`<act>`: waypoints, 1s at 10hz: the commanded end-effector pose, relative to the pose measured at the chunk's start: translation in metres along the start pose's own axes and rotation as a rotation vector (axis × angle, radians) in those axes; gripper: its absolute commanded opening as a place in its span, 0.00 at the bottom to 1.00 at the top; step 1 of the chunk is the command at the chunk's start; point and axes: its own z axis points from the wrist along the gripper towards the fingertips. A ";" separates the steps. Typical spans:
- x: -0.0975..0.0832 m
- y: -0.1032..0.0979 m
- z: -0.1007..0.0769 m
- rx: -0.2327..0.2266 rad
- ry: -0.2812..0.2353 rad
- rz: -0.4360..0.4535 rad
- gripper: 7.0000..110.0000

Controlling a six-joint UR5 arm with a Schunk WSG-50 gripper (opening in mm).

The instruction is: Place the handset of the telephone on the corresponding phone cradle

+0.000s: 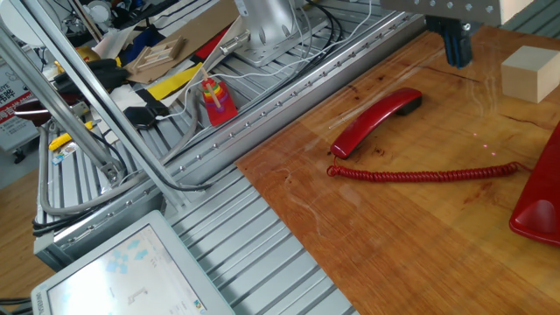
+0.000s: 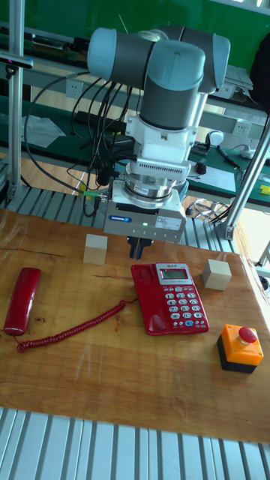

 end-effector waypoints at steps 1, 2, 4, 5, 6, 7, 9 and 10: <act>0.004 0.005 0.000 -0.031 0.013 -0.022 0.00; 0.004 0.004 0.000 -0.020 0.012 -0.025 0.00; 0.003 0.011 -0.004 -0.027 0.014 -0.016 0.00; 0.003 0.009 -0.003 -0.022 0.015 -0.013 0.00; 0.006 0.009 -0.004 -0.021 0.027 -0.008 0.00; 0.006 0.011 -0.004 -0.027 0.027 0.001 0.00; 0.001 0.010 -0.004 -0.025 0.007 0.044 0.00; -0.002 0.008 -0.004 -0.017 -0.007 0.046 0.00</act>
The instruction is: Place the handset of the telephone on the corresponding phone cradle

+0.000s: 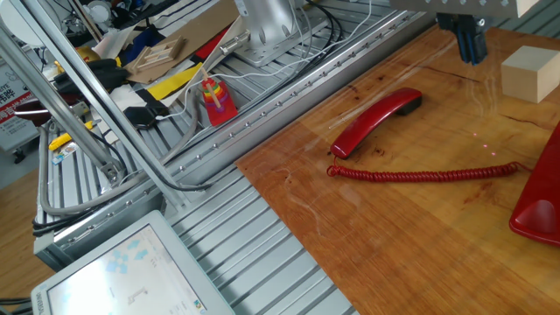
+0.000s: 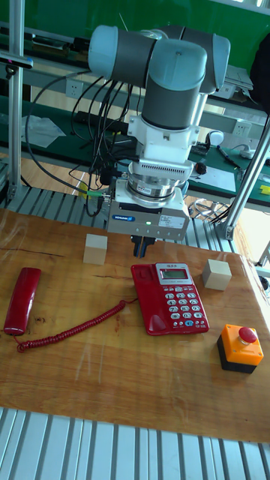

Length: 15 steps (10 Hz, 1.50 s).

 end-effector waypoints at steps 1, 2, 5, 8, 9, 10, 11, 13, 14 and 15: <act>-0.007 0.004 -0.002 -0.016 -0.028 0.025 0.00; -0.007 0.005 -0.002 -0.021 -0.026 0.016 0.00; -0.004 -0.006 -0.002 0.025 -0.014 0.041 0.00; -0.005 -0.006 -0.002 0.023 -0.021 0.039 0.00; -0.011 -0.008 -0.005 0.023 -0.027 0.046 0.00; -0.020 -0.015 -0.009 0.028 -0.024 0.054 0.00; -0.037 -0.024 -0.012 0.014 -0.025 0.054 0.00; -0.079 -0.054 -0.026 -0.029 -0.017 0.037 0.00; -0.093 -0.077 -0.033 -0.042 -0.017 0.019 0.00; -0.101 -0.106 -0.038 -0.047 -0.009 -0.021 0.00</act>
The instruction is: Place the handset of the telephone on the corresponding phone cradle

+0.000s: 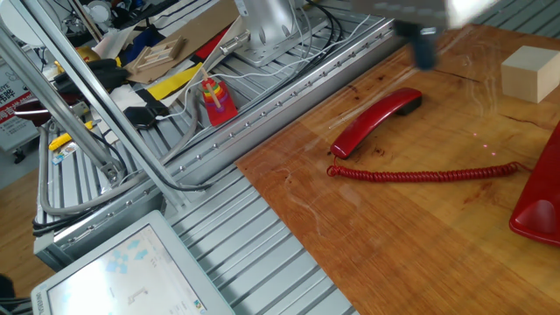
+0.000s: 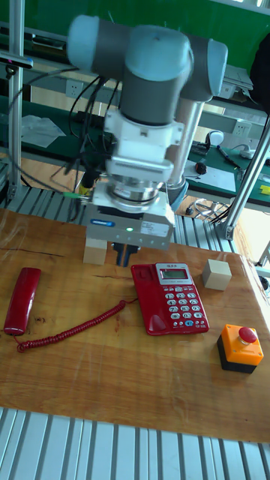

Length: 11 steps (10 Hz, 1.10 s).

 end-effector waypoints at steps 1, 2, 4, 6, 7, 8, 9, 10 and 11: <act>-0.035 -0.084 -0.020 -0.029 0.018 -0.086 0.00; -0.033 -0.117 -0.024 -0.005 0.022 -0.121 0.00; -0.025 -0.176 -0.025 0.052 0.011 -0.185 0.00; -0.009 -0.214 -0.018 0.106 0.013 -0.224 0.00; -0.004 -0.212 -0.011 0.075 0.007 -0.235 0.00; -0.004 -0.207 -0.008 0.049 0.005 -0.237 0.00; -0.011 -0.201 -0.006 0.049 -0.004 -0.215 0.00; -0.035 -0.199 0.000 0.064 -0.069 -0.157 0.00; -0.056 -0.193 0.013 0.065 -0.127 -0.119 0.00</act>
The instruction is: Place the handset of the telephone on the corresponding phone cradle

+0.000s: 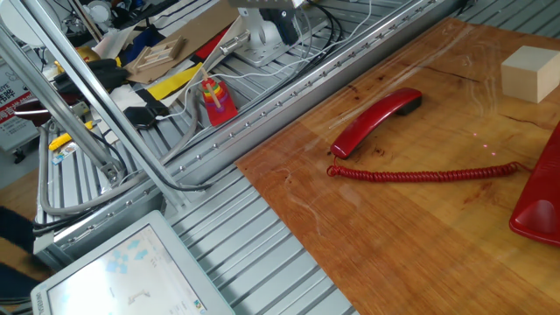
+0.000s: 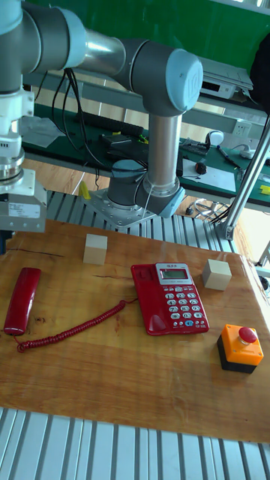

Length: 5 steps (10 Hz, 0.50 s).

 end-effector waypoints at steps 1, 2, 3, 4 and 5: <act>-0.036 -0.002 0.023 0.018 -0.104 0.065 0.00; -0.031 -0.006 0.023 0.034 -0.089 0.083 0.00; -0.031 -0.004 0.023 0.026 -0.087 0.076 0.00; -0.030 -0.003 0.023 0.023 -0.082 0.067 0.00; -0.028 -0.002 0.023 0.019 -0.075 0.064 0.00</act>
